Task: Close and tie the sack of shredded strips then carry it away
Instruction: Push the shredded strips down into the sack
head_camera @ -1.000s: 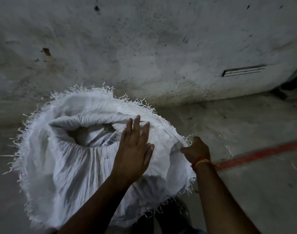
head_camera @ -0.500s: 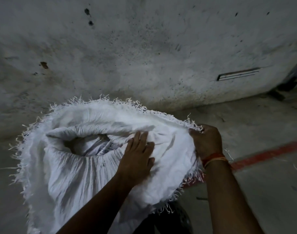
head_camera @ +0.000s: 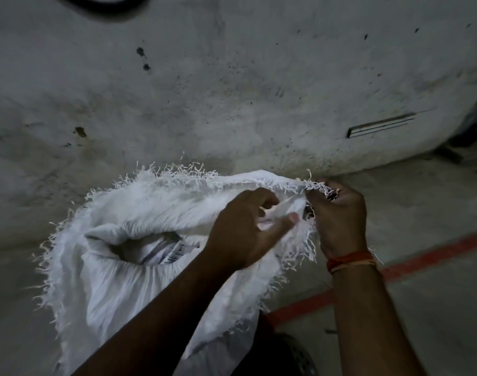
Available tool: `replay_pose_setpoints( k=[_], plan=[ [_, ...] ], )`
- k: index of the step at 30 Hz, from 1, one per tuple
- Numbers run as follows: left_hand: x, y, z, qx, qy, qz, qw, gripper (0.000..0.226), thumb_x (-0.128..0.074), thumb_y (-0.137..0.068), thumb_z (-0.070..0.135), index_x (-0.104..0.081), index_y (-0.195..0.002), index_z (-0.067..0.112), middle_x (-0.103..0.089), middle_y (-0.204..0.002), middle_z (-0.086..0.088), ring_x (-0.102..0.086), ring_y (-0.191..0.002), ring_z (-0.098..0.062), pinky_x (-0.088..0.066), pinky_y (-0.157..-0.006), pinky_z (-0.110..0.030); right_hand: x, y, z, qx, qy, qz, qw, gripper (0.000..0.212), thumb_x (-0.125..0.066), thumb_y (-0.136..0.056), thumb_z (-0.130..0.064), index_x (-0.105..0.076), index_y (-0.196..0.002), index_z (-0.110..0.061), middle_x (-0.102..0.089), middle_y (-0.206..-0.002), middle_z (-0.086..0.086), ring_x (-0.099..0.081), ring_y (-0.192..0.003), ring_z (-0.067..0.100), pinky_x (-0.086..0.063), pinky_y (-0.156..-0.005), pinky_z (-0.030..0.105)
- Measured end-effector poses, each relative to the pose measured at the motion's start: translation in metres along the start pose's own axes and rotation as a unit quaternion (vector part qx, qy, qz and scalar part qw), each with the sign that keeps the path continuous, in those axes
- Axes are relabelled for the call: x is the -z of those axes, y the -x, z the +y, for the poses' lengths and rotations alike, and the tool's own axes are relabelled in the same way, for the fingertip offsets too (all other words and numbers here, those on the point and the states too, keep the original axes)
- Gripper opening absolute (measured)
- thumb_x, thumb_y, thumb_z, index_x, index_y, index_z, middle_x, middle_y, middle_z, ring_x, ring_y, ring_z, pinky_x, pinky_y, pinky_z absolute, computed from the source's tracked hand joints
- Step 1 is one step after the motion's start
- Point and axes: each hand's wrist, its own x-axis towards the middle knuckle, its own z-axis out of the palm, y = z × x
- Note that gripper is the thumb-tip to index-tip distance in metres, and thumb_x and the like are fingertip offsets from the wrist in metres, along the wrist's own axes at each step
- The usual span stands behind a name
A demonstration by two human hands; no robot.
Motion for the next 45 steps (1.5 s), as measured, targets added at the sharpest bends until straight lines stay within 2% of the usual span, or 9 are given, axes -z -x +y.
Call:
replay_pose_setpoints(
  k=[4,9,14,20,24,31,37,39,45],
  plan=[
    [-0.009,0.018,0.034,-0.021,-0.096,0.021,0.995,0.065,-0.062,-0.074,0.067,-0.051,-0.123,0.027,-0.061,-0.108,0.008,-0.059,-0.097,-0.012,-0.051,-0.08,-0.033,-0.002,0.004,-0.017,0.024,-0.046,-0.021,0.998,0.019,-0.066,-0.08,0.003,-0.078,-0.086,-0.01,-0.077,-0.079,0.008,-0.072,-0.069,0.02,-0.058,-0.065,0.031],
    [0.006,0.014,0.013,-0.002,-0.174,0.11,0.979,0.051,-0.076,-0.063,0.023,-0.06,-0.111,0.027,-0.053,-0.13,0.001,-0.051,-0.118,-0.022,-0.052,-0.088,-0.044,-0.003,0.011,-0.021,0.01,-0.1,-0.067,0.993,0.011,-0.069,-0.077,-0.004,-0.078,-0.079,-0.009,-0.074,-0.074,0.008,-0.068,-0.066,0.024,-0.054,-0.063,0.036],
    [0.039,-0.004,-0.013,-0.107,-0.162,0.03,0.98,0.053,-0.073,-0.067,0.004,-0.07,-0.113,0.03,-0.023,-0.163,-0.004,-0.023,-0.148,-0.026,-0.045,-0.107,-0.042,-0.001,0.015,-0.026,0.0,-0.155,-0.136,0.979,0.006,-0.069,-0.079,0.001,-0.075,-0.078,-0.001,-0.069,-0.074,0.014,-0.063,-0.07,0.023,-0.05,-0.064,0.034],
    [0.063,-0.019,-0.018,-0.179,-0.182,-0.058,0.965,0.047,-0.073,-0.073,0.006,-0.07,-0.117,0.023,-0.066,-0.125,-0.002,-0.064,-0.112,-0.021,-0.054,-0.09,-0.029,-0.006,0.015,-0.033,-0.034,-0.209,-0.154,0.965,0.04,-0.06,-0.081,0.013,-0.075,-0.06,-0.017,-0.068,-0.058,-0.004,-0.063,-0.056,0.01,-0.051,-0.054,0.018],
    [0.07,-0.022,-0.016,-0.157,-0.172,-0.001,0.972,0.019,-0.073,-0.083,0.033,-0.074,-0.101,0.026,-0.07,-0.103,0.006,-0.07,-0.088,-0.014,-0.053,-0.075,-0.022,-0.007,0.018,-0.035,-0.025,-0.228,-0.153,0.961,0.01,-0.066,-0.075,-0.002,-0.074,-0.075,-0.007,-0.072,-0.068,0.003,-0.067,-0.064,0.013,-0.052,-0.056,0.02],
    [0.091,-0.027,0.001,-0.169,-0.123,0.073,0.975,0.018,-0.066,-0.086,0.029,-0.078,-0.092,0.017,-0.072,-0.089,-0.002,-0.067,-0.082,-0.013,-0.052,-0.073,-0.027,-0.018,0.024,-0.044,0.003,-0.238,-0.142,0.961,0.027,-0.064,-0.088,0.003,-0.075,-0.078,-0.018,-0.071,-0.074,0.003,-0.066,-0.071,0.017,-0.053,-0.061,0.025],
    [0.143,-0.04,0.03,-0.116,-0.175,0.101,0.972,0.024,-0.06,-0.08,0.034,-0.079,-0.081,0.019,-0.074,-0.086,0.0,-0.068,-0.081,-0.014,-0.049,-0.074,-0.028,-0.035,0.024,-0.08,0.017,-0.234,-0.191,0.953,0.007,-0.066,-0.091,-0.008,-0.072,-0.089,-0.004,-0.071,-0.086,0.017,-0.065,-0.083,0.027,-0.053,-0.076,0.038],
    [0.159,-0.039,0.036,-0.094,-0.173,0.123,0.973,0.031,-0.057,-0.08,0.038,-0.077,-0.079,0.015,-0.074,-0.084,-0.002,-0.069,-0.078,-0.017,-0.05,-0.072,-0.033,-0.043,0.023,-0.096,0.025,-0.225,-0.219,0.949,0.019,-0.072,-0.088,-0.018,-0.066,-0.087,0.0,-0.064,-0.085,0.016,-0.06,-0.084,0.026,-0.048,-0.078,0.04],
    [0.207,-0.038,0.048,-0.04,-0.192,0.152,0.969,0.035,-0.058,-0.081,0.043,-0.076,-0.075,0.014,-0.074,-0.082,-0.005,-0.069,-0.078,-0.022,-0.051,-0.071,-0.035,-0.059,0.03,-0.143,0.068,-0.161,-0.328,0.928,0.032,-0.076,-0.08,0.002,-0.062,-0.104,-0.014,-0.074,-0.092,-0.01,-0.069,-0.092,0.007,-0.054,-0.08,0.021]
  ],
)
